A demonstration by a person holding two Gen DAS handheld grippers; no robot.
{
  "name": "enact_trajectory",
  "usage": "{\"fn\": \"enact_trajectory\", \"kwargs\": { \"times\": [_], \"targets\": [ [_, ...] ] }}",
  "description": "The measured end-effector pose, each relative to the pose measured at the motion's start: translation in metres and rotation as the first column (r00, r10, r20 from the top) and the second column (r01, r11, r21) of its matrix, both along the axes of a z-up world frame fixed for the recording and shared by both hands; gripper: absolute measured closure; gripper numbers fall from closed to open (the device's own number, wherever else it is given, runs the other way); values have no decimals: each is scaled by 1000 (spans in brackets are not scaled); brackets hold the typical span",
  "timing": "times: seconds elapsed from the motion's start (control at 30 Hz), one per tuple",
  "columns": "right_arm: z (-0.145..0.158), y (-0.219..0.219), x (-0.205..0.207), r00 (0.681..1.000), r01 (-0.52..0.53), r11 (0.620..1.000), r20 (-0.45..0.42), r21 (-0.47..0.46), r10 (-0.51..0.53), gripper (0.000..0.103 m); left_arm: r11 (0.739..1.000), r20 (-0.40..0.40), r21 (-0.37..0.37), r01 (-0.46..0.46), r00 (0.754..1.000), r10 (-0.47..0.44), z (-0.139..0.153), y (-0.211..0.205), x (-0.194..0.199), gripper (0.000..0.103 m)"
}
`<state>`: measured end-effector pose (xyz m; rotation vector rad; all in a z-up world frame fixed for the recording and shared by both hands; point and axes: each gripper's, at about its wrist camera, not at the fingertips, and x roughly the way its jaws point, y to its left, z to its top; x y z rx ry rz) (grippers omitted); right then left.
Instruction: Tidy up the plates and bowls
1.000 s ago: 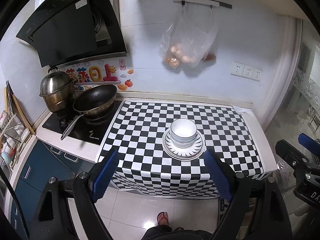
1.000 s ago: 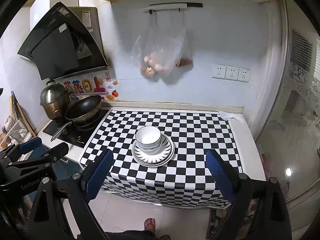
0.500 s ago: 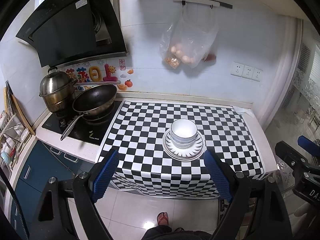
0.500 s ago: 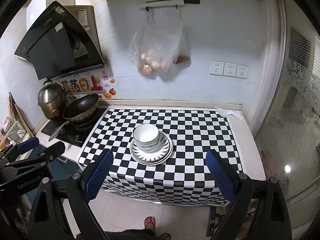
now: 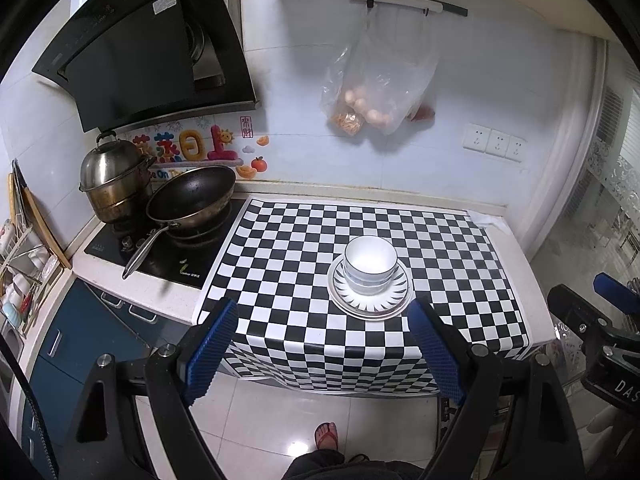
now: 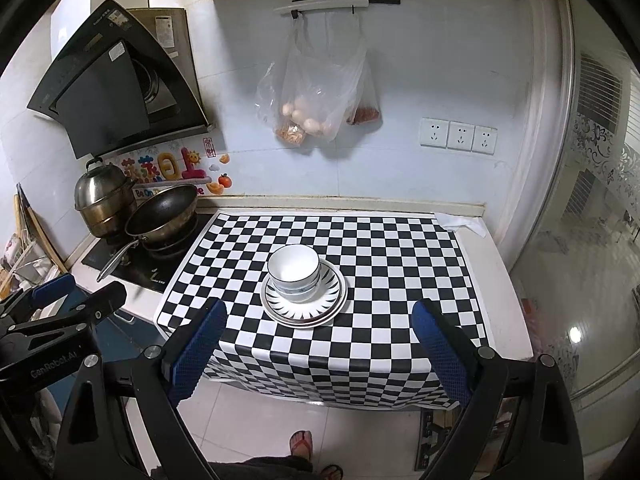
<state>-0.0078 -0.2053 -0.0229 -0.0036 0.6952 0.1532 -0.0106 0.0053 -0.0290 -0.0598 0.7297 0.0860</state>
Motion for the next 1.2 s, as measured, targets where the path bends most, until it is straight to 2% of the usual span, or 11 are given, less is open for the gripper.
{"fn": "enact_trajectory", "kwargs": {
  "times": [1.2],
  "targets": [
    [-15,-2,11,1000,-5,1000,-23,-4,5,7,1000,-8,7,15,1000,-15,-6,21,14,16]
  ]
}}
